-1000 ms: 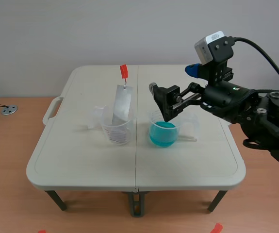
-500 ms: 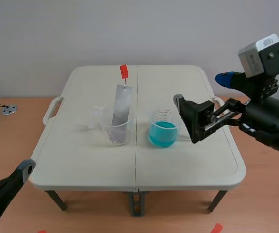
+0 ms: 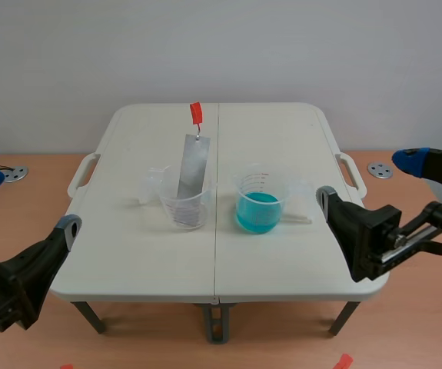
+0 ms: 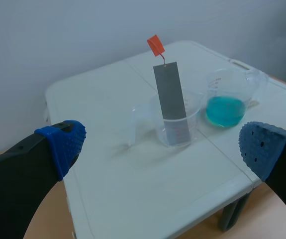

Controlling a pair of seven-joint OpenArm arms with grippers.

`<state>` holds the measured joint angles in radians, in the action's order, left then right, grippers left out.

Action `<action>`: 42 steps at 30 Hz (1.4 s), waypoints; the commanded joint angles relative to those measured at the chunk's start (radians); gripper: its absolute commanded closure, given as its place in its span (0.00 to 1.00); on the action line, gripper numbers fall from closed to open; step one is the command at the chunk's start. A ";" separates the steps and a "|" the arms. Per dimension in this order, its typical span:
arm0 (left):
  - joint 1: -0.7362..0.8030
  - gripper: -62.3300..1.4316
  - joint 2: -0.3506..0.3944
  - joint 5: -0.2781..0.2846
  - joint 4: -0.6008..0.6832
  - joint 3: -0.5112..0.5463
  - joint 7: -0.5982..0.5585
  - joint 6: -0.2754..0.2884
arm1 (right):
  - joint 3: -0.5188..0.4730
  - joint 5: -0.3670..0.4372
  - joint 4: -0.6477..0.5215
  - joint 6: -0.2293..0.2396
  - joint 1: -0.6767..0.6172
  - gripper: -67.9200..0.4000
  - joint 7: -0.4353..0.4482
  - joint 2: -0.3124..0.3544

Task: Hold the metal plate by the orange handle, dip it into the blue solution, take it out and point at it, then put the plate back in the beaker on the left.
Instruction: 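Return to the home posture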

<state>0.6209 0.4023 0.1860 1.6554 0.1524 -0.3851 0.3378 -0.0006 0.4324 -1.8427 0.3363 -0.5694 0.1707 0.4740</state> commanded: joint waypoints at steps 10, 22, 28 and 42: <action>0.010 0.00 0.005 0.008 0.001 -0.008 0.153 0.002 | -0.064 0.010 -0.110 -0.004 -0.165 0.02 0.020 0.008; 0.018 0.00 0.005 0.008 0.000 -0.008 0.300 0.001 | -0.066 0.009 -0.147 -0.004 -0.226 0.02 0.033 0.008; 0.076 0.00 0.005 0.008 0.000 -0.008 0.299 0.001 | -0.066 0.009 -0.147 -0.004 -0.225 0.02 0.034 0.008; 0.075 0.00 0.005 0.008 -0.011 -0.008 0.354 0.001 | -0.066 0.009 -0.147 -0.004 -0.225 0.02 0.034 0.008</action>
<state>0.7006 0.4046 0.1841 1.6424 0.1440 -0.0235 0.3374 -0.0578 0.4320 -1.9724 0.3355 -0.8009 0.1894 0.4740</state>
